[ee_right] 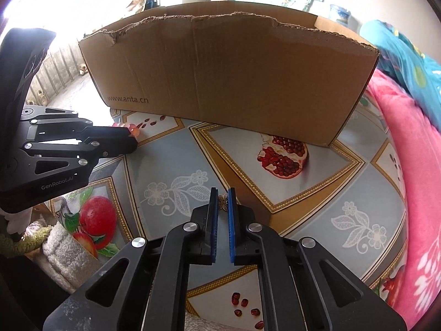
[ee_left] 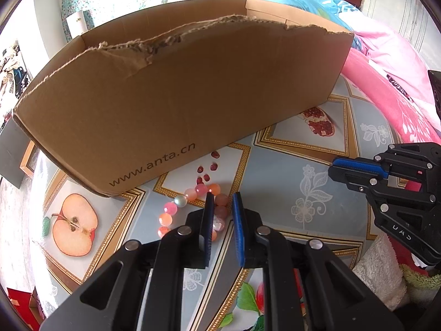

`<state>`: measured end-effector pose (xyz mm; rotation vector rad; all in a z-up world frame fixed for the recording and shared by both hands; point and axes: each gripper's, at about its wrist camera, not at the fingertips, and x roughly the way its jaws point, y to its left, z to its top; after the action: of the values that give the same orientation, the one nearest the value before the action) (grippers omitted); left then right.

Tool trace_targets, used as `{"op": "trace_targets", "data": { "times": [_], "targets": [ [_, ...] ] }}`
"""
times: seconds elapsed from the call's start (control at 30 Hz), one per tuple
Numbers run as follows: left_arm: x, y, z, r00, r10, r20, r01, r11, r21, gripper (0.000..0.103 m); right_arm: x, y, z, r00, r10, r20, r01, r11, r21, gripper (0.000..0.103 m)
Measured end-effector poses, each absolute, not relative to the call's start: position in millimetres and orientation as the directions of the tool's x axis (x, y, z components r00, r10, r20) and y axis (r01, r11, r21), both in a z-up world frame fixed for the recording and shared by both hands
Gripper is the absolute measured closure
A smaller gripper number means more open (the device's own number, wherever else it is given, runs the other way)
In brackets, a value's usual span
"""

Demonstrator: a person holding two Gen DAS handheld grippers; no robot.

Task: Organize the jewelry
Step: 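Lower the right gripper and close it on the gold flower charm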

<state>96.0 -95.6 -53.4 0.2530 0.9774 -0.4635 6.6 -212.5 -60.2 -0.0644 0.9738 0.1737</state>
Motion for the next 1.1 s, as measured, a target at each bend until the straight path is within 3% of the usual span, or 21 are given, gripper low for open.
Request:
{"op": "trace_targets", "data": {
  "times": [0.33,0.4,1.1],
  "targets": [
    [96,-95,-53,0.473,-0.262,-0.841,0.486,0.874,0.001,0.090,9,-210,-58,0.557,0.118,-0.822,-0.129,0.990,0.054,0.099],
    [96,-96,-54,0.473,-0.260,-0.842,0.486,0.874,0.003,0.090,10,-222,-54,0.557,0.124,-0.821,-0.125,0.990,0.064,0.103],
    [97,-101,-54,0.468,-0.240,-0.850,0.485,0.874,0.020,0.090,8,-255,-28,0.563,0.136,-0.815,-0.080,0.991,0.110,0.103]
  ]
}}
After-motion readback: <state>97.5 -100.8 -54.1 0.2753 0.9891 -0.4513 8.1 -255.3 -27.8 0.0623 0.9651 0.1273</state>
